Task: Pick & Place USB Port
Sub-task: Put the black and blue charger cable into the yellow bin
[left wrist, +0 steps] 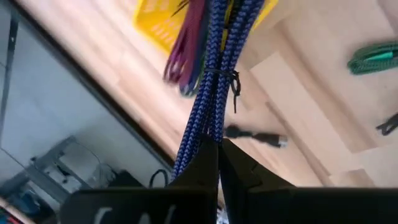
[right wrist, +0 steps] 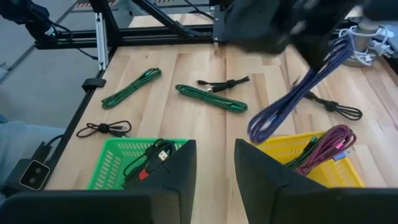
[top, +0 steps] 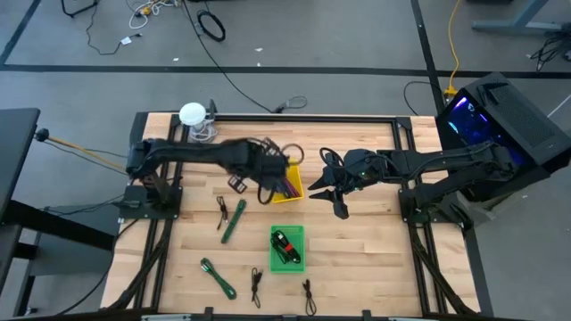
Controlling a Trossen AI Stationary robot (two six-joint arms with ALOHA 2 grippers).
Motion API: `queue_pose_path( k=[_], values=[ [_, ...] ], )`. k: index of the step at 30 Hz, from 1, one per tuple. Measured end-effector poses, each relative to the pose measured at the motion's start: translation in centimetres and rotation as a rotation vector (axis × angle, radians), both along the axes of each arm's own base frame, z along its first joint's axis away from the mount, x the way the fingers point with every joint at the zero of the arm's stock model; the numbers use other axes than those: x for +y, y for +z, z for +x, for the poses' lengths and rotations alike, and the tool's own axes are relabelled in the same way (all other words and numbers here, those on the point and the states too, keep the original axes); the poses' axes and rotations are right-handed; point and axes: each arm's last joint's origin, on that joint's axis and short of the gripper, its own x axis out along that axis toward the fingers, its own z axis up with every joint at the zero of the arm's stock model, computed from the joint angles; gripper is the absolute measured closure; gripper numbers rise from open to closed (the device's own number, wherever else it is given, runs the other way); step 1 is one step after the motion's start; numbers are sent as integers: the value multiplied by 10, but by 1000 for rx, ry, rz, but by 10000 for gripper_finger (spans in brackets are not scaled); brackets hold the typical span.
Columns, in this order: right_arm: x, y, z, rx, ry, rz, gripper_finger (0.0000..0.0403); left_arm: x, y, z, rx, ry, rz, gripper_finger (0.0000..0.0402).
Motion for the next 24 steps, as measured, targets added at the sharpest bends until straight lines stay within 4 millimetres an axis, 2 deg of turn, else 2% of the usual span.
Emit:
queue_pose_path(
  k=[3,11,24],
  values=[
    [0,0,0,-3,1,1,292,-5,-14,2,59,-30,58,400],
    [0,0,0,-2,8,9,292,3,-53,15,165,-10,186,400],
    [0,-1,0,8,6,6,292,4,-64,28,105,-6,175,400]
  ],
)
